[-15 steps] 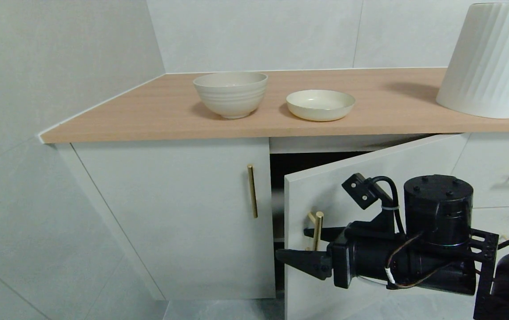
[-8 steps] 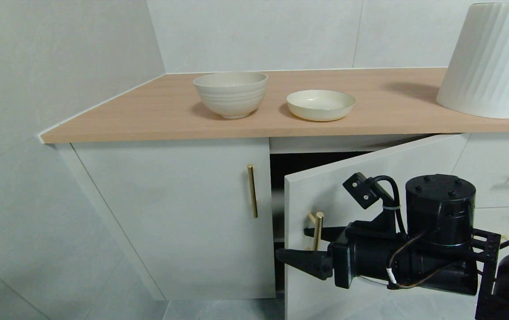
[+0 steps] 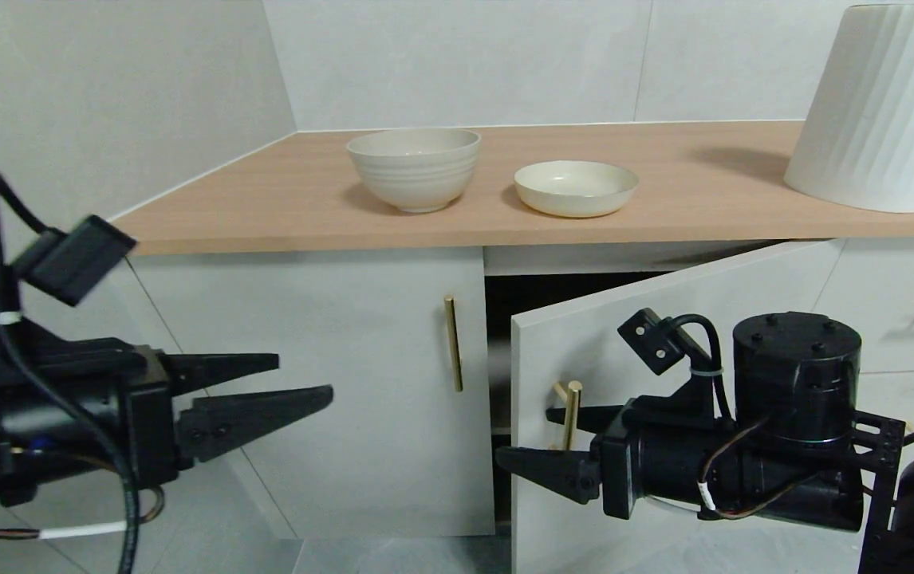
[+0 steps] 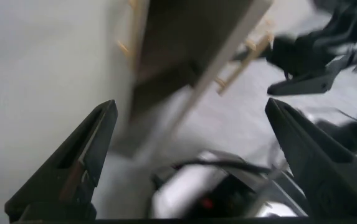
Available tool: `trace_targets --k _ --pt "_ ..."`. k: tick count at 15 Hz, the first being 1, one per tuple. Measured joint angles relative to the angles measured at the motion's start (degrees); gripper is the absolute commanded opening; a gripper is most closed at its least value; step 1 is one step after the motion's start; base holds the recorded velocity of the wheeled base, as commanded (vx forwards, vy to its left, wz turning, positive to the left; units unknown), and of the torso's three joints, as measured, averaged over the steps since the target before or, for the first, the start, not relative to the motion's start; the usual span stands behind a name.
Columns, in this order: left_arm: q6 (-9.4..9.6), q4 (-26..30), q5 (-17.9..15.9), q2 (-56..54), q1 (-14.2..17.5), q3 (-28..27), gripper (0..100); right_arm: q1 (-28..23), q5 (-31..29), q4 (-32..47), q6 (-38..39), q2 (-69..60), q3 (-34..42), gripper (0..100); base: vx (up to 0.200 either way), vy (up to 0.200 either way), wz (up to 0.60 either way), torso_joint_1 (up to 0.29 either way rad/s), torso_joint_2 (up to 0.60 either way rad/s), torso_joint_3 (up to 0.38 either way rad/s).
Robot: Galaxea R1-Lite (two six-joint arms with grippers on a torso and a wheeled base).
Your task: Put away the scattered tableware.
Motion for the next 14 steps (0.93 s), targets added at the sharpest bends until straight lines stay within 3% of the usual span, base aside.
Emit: trace_targets --k 4,8,9,14 --pt "-4.05 -3.5 0.0 7.6 -5.9 2.2 100 0.0 0.0 0.0 0.0 0.0 0.1 100 0.0 0.0 0.0 0.0 0.0 0.0" --pt "-4.23 -4.0 0.0 10.2 -7.2 2.8 100 0.0 0.0 0.0 0.0 0.0 0.1 100 0.0 0.0 0.0 0.0 0.0 0.0" --pt "-4.23 -4.0 0.0 10.5 -7.3 2.9 0 0.0 0.0 0.0 0.0 0.0 0.1 100 0.0 0.0 0.0 0.0 0.0 0.0" --pt "-4.23 -4.9 0.0 12.1 -7.5 2.6 0 0.0 0.0 0.0 0.0 0.1 0.1 100 0.0 0.0 0.0 0.0 0.0 0.0"
